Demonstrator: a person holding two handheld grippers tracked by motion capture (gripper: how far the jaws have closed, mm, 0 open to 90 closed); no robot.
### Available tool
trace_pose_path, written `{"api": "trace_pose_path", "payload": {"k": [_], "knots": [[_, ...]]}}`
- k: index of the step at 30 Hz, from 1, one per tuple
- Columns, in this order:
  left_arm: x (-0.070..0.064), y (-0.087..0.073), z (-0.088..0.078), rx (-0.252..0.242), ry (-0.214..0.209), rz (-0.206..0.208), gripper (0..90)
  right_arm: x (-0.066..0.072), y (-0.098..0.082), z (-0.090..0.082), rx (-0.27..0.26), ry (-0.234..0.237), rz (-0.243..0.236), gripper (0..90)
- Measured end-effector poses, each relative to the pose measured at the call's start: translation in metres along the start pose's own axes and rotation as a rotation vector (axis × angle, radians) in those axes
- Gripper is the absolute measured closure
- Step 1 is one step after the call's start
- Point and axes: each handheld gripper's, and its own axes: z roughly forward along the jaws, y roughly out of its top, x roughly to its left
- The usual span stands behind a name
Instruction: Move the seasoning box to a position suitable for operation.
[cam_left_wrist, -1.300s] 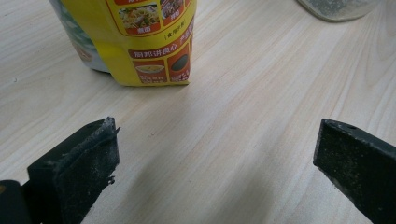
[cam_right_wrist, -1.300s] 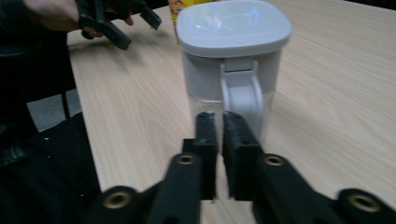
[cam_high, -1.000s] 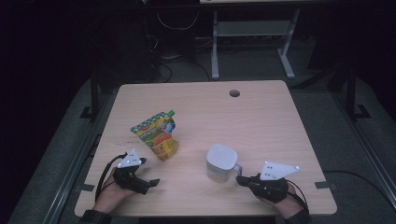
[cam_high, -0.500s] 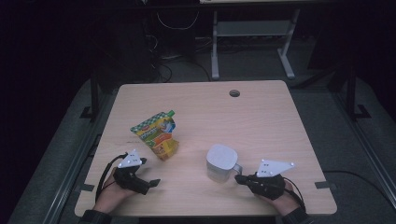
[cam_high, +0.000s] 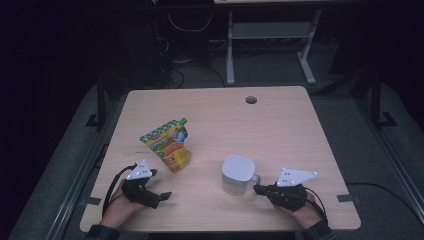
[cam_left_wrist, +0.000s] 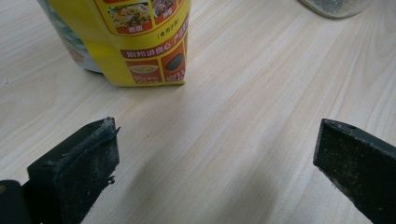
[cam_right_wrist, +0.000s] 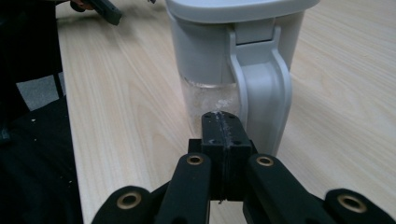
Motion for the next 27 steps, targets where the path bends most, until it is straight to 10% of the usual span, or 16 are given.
{"api": "trace_pose_path", "payload": {"k": [27], "knots": [[-0.001,0.001,0.0,0.001,-0.003,0.005,0.0,-0.029,0.014,0.005,-0.038,-0.056,0.023,89.3]]}}
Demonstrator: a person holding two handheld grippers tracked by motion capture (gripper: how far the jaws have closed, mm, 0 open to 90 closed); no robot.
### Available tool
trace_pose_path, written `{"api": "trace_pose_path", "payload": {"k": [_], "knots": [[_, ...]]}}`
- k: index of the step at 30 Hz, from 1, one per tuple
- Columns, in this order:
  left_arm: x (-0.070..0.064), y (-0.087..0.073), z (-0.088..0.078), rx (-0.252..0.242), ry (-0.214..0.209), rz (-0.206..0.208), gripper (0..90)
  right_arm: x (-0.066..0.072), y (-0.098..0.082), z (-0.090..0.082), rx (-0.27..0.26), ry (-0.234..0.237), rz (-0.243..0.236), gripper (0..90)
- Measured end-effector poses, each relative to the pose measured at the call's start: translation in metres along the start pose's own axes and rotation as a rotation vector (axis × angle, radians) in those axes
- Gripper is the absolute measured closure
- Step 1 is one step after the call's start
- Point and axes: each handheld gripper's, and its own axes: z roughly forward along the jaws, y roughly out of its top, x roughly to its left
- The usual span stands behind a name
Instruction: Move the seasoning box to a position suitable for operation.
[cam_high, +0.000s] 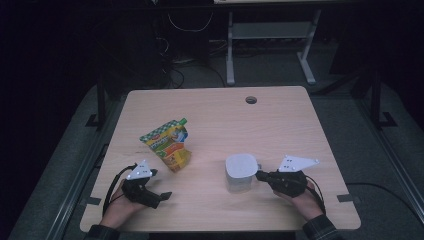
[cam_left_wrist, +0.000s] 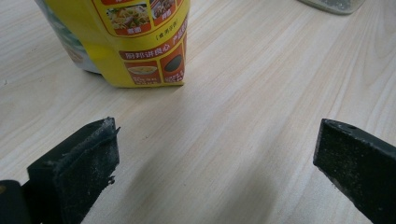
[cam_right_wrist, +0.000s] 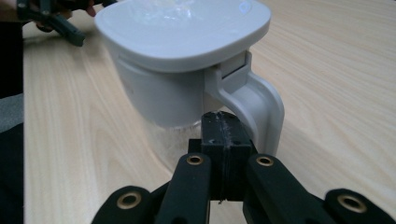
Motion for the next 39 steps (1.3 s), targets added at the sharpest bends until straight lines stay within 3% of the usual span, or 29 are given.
{"api": "trace_pose_path", "payload": {"k": [14,20,28,33,39], "knots": [[-0.001,0.0,0.001,0.001,-0.006,-0.002,0.0,-0.018,0.008,0.01,-0.009,-0.03,0.013,89.4],[-0.001,0.0,0.001,0.001,-0.006,0.001,0.0,-0.019,0.009,0.01,-0.011,-0.028,0.009,89.3],[-0.002,0.0,0.001,0.0,-0.005,0.006,0.0,-0.014,0.002,-0.003,-0.01,-0.024,0.015,89.3],[-0.001,0.0,0.001,0.001,-0.006,0.003,0.0,-0.014,-0.001,-0.018,-0.03,-0.046,0.03,89.4],[-0.001,0.0,0.001,0.005,-0.007,0.005,0.0,-0.019,-0.001,-0.024,-0.036,-0.058,0.049,89.3]]}}
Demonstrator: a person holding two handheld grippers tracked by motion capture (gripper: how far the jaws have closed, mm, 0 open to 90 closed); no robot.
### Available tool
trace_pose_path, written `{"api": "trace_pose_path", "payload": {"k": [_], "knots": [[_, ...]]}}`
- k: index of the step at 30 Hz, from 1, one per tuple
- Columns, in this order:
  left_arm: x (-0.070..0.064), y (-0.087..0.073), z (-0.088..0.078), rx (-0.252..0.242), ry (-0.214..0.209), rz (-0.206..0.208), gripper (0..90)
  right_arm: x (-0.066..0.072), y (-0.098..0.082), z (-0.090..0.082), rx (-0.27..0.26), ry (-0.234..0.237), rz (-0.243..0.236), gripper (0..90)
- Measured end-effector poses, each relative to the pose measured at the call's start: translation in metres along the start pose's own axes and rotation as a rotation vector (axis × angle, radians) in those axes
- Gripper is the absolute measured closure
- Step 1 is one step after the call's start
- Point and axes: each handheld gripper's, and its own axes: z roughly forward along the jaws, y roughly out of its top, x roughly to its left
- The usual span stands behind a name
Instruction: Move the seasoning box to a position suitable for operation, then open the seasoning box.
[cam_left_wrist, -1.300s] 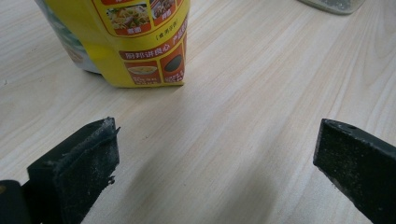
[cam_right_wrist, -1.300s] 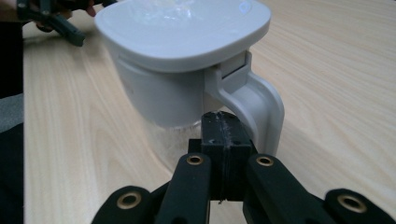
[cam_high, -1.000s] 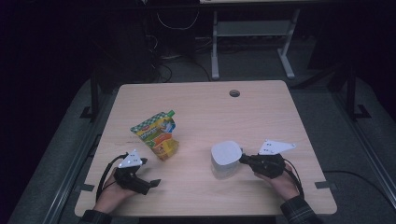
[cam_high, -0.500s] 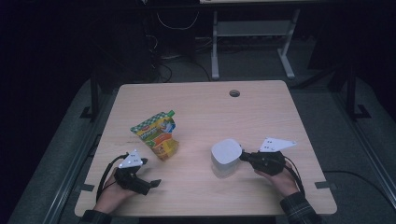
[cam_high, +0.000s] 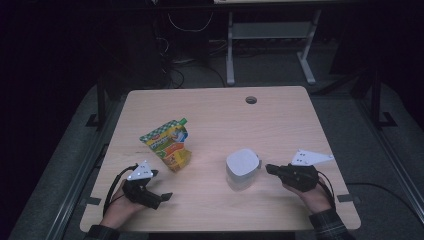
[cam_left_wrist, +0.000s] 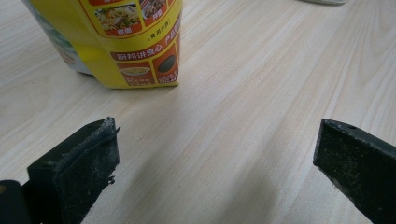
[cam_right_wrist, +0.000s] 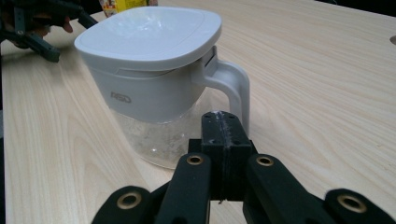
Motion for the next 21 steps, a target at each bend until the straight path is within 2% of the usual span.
{"api": "trace_pose_path", "payload": {"k": [12,21], "knots": [[0.001,0.0,0.001,0.002,0.001,0.0,0.0,-0.004,0.016,-0.007,-0.059,-0.007,0.005,89.4],[0.001,0.0,0.0,0.006,-0.001,0.002,0.0,-0.011,0.03,-0.006,-0.1,0.016,0.032,89.4]]}}
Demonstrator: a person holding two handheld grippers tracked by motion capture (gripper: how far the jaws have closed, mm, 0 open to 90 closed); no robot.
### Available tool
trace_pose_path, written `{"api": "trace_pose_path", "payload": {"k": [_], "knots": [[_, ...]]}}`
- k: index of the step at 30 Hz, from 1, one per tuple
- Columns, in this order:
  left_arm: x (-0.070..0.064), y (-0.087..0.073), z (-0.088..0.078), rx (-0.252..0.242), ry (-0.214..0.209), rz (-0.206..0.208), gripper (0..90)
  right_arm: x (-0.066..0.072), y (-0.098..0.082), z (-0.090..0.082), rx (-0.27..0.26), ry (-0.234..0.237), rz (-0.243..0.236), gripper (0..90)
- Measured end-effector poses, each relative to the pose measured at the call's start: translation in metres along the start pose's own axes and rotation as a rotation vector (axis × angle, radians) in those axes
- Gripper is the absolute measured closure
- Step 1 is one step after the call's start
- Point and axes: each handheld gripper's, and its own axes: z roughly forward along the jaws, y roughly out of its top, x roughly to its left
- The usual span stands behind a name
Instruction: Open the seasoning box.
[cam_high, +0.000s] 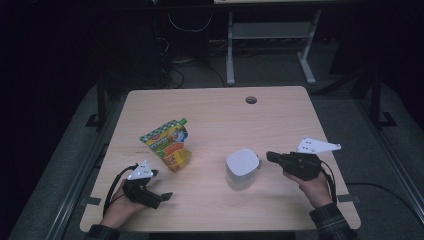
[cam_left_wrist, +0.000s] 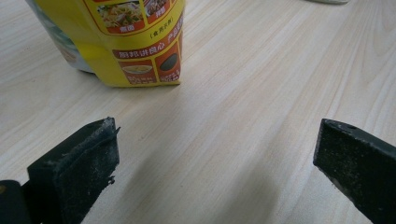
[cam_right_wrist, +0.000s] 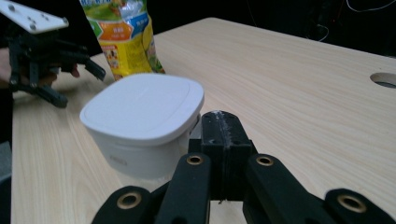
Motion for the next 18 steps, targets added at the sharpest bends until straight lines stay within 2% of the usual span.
{"api": "trace_pose_path", "payload": {"k": [2,6,13,18], "knots": [[0.0,0.0,0.0,-0.002,0.0,-0.003,0.0,-0.001,0.002,0.001,0.006,0.006,0.001,89.4],[0.0,0.0,0.001,-0.002,-0.001,0.002,0.0,-0.001,0.007,0.001,-0.004,-0.008,-0.028,89.3],[0.0,0.0,0.001,0.003,-0.002,0.004,0.0,-0.002,0.013,0.006,-0.013,0.011,-0.033,88.9],[0.0,0.0,0.001,-0.002,-0.002,-0.002,0.0,0.003,0.02,0.014,-0.02,0.03,-0.052,89.0]]}}
